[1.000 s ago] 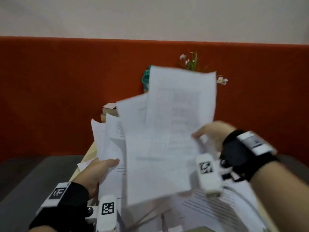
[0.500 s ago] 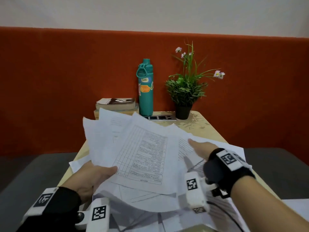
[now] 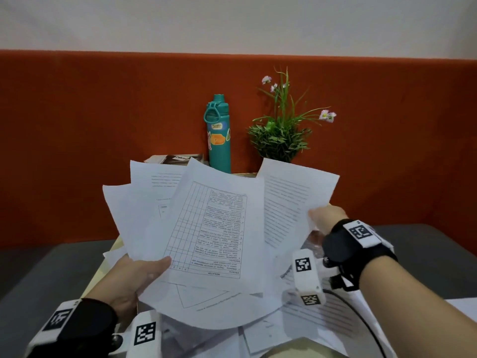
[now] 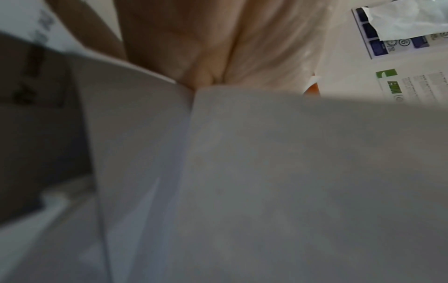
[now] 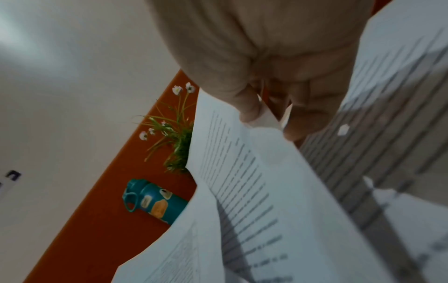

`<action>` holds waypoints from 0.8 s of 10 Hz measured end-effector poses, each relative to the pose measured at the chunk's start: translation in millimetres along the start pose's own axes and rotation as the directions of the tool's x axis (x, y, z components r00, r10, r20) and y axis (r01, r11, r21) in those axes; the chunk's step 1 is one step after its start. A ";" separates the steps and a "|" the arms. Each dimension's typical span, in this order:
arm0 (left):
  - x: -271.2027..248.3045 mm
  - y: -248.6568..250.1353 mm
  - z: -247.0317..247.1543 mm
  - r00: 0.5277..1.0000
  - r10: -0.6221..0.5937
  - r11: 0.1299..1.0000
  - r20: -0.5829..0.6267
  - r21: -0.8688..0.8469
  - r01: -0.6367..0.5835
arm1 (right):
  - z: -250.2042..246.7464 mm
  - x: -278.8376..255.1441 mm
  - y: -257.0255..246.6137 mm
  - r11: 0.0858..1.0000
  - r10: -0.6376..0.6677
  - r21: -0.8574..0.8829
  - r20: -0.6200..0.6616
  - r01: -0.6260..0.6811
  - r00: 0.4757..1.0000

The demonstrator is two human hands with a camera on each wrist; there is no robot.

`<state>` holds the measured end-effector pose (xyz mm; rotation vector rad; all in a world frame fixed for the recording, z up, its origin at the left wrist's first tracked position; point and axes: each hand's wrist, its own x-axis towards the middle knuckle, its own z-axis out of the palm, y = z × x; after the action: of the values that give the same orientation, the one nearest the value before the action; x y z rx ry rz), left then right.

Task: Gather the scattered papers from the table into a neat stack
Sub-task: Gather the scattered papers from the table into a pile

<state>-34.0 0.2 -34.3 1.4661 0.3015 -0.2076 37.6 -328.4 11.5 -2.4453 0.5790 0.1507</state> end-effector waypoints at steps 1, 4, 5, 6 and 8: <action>-1.7 4.8 0.5 1.000 0.008 1.000 0.008 0.003 -0.008 | -18.2 5.6 17.9 0.995 0.035 -0.096 -0.037 -0.039 0.999; 2.0 5.2 -2.1 0.999 0.036 0.998 0.007 -0.058 -0.036 | -49.7 -2.6 58.9 0.813 0.168 -0.573 0.060 -0.104 0.984; -0.8 3.9 2.0 1.000 0.024 0.996 0.008 -0.087 -0.023 | -31.6 2.9 64.1 0.913 0.225 -0.381 0.172 -0.146 0.959; -5.1 3.9 5.7 1.000 0.016 0.996 0.003 -0.084 -0.016 | -19.3 2.1 59.6 0.898 0.272 -0.403 0.201 -0.174 0.941; -10.0 4.0 8.2 1.000 0.023 0.998 -0.008 -0.058 -0.023 | -0.2 22.4 67.9 0.896 0.266 -0.391 0.090 -0.211 0.960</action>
<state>-41.5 -8.0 -26.6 1.4126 0.2946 -0.1736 27.8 -385.4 -30.6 -2.6918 0.8529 0.5832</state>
